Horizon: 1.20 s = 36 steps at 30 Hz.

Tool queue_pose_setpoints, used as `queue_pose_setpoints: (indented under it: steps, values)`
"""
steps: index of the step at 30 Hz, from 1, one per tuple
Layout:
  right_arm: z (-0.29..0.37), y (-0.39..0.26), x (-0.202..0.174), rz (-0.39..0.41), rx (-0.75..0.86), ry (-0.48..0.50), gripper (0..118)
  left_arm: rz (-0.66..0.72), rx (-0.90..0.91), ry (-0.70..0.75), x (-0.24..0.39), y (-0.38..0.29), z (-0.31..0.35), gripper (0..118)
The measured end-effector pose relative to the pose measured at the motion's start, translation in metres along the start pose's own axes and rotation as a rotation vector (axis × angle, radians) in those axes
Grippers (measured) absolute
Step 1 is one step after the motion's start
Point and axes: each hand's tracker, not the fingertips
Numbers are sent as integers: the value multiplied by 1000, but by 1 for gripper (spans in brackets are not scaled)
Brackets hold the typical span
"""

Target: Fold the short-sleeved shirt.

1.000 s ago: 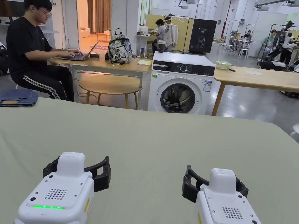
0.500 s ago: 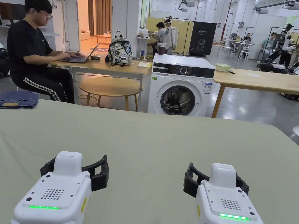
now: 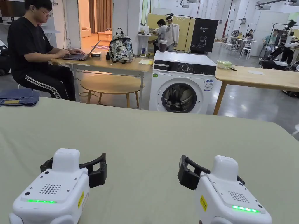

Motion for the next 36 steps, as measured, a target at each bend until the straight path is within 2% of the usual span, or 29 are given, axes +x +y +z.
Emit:
queue_pose_setpoints:
  steps: [3, 7, 12, 15, 18, 27, 36]
  values:
    - [-2, 3, 2, -36, -29, -22, 101, -40, -4, 9, 4, -2, 0, 96]
    - [-8, 4, -1, -20, -66, -115, 101, -22, -44, -28, -3, -1, -6, 96]
    - [-4, 6, -2, -29, -84, -90, 101, 23, -56, -28, -10, -2, -8, 96]
    - [-5, 6, 0, -75, -101, -70, 101, 34, -69, -34, -11, -3, -8, 96]
    - [-6, 7, 0, -94, -112, -104, 101, 29, -78, -35, -11, -4, -8, 96]
    - [-21, -3, 2, -34, -112, -169, 101, 31, -84, -29, -13, -4, -9, 96]
    - [-21, -9, -5, 90, -85, -237, 101, 20, -89, -31, -12, -4, -9, 96]
